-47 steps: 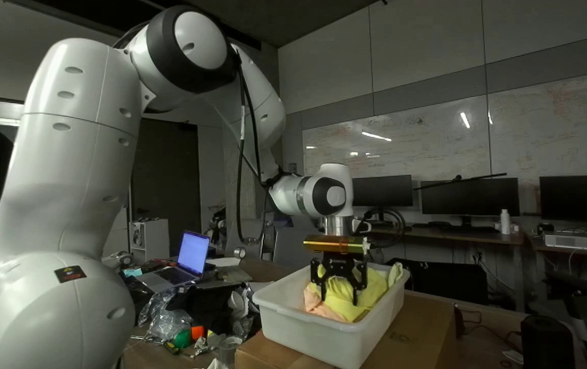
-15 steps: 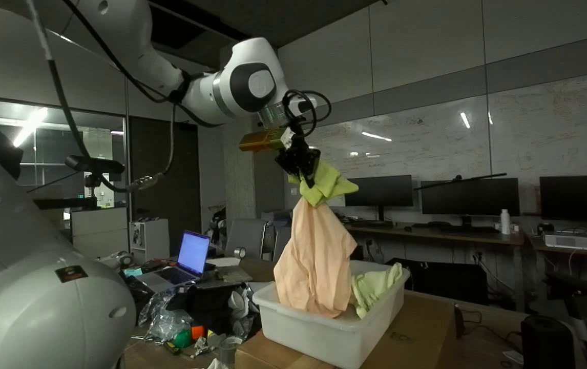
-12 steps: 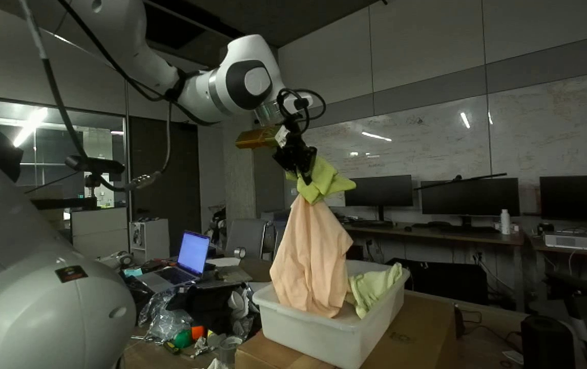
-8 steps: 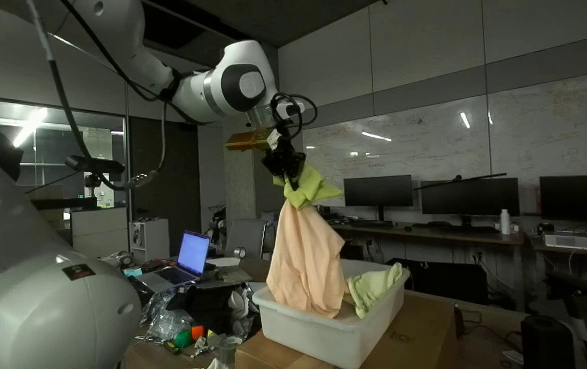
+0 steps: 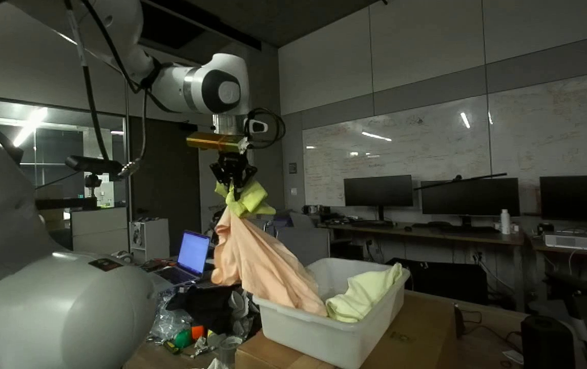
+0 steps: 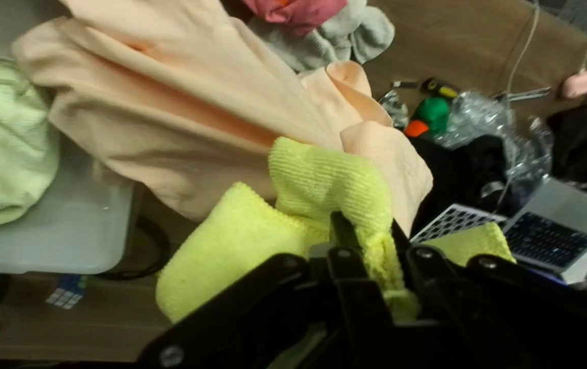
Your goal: Take the t-shirts and towels out of the white storage bin and place them on the table
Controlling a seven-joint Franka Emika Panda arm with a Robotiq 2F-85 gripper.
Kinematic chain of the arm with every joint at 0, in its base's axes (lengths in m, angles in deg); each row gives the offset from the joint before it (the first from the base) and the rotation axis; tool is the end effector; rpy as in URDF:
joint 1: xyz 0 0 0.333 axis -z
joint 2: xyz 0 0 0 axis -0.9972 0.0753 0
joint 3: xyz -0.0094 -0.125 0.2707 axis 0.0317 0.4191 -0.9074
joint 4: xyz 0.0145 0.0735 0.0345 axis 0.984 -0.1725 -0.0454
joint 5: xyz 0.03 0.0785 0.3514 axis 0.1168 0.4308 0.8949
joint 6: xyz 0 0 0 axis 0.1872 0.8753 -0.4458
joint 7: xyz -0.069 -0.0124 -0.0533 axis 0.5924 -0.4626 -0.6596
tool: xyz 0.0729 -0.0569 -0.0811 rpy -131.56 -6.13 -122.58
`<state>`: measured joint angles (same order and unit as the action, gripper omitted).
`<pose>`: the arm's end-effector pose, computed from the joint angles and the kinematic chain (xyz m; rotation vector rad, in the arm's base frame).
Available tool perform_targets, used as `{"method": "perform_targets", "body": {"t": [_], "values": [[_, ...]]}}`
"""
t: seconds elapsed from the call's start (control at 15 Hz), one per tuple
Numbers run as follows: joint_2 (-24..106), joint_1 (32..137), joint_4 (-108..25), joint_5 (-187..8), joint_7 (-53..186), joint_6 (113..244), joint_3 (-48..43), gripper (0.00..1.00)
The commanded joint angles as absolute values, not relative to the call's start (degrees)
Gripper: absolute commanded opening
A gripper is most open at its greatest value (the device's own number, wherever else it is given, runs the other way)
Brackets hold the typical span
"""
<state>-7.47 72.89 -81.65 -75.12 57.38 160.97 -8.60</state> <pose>0.3731 0.1186 0.5548 -2.8888 -0.3950 -0.4005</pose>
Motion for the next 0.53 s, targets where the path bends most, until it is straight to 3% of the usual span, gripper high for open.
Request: {"method": "perform_targets", "body": {"t": [0.0, 0.47], "values": [[-2.39, 69.58, -74.91, -68.65, 50.29, 154.1, -7.36, 0.06], [6.41, 68.68, -65.77, -59.44, 41.62, 136.29, -8.3, 0.06]]}}
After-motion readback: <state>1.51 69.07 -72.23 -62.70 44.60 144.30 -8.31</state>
